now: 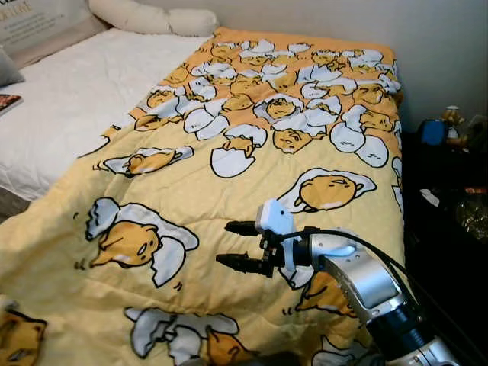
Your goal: Clean up the room
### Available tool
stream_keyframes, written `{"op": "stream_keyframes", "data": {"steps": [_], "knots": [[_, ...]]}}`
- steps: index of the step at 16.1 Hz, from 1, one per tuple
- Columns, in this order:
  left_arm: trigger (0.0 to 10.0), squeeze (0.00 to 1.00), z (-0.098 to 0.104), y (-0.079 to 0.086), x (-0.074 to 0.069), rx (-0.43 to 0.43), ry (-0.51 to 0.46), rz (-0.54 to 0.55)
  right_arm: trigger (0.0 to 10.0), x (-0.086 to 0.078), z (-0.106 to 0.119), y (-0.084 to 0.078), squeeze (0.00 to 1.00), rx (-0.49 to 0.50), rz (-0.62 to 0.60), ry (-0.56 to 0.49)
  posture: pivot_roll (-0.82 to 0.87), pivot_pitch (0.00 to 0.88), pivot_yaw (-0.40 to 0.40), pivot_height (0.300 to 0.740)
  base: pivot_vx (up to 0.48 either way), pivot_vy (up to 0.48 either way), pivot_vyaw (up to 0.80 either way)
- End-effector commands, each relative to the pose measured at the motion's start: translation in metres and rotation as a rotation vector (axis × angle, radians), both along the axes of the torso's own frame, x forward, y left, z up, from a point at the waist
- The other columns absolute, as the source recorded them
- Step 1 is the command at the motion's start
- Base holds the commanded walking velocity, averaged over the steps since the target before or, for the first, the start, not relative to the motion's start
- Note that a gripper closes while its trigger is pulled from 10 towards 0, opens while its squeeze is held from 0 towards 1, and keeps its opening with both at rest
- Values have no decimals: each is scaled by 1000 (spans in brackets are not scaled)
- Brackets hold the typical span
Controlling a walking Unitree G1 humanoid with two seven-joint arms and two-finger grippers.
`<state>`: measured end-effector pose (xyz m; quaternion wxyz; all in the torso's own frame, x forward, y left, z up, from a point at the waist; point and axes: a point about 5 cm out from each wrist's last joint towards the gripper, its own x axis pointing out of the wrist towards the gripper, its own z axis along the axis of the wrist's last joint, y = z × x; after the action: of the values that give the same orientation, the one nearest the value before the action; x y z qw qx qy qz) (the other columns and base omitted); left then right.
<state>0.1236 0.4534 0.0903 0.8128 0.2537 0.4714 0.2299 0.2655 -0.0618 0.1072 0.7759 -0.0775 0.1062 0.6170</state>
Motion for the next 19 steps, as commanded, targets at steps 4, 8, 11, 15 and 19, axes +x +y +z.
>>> {"op": "stream_keyframes", "data": {"steps": [4,8,11,15,19], "knots": [[10000,0,7,3,8,17,13,-34,10000,2,1,-4,0,-15,7,-9,32,0,97,740,0,0,0],[10000,0,15,-57,70,-220,-270,-272,10000,4,-8,-11,0,-32,-136,44,40,0,75,740,0,0,0],[10000,0,28,-144,112,-406,-529,-525,10000,12,-27,-32,0,-75,-434,87,40,0,49,740,0,0,0],[10000,145,19,-234,135,-574,-620,-622,10000,8,-40,-69,0,-25,-807,175,8,0,38,740,0,0,0],[10000,1000,27,-288,142,-658,-649,-707,10000,-5,-42,-82,1000,6,-985,198,-14,0,19,740,0,0,0]]}}
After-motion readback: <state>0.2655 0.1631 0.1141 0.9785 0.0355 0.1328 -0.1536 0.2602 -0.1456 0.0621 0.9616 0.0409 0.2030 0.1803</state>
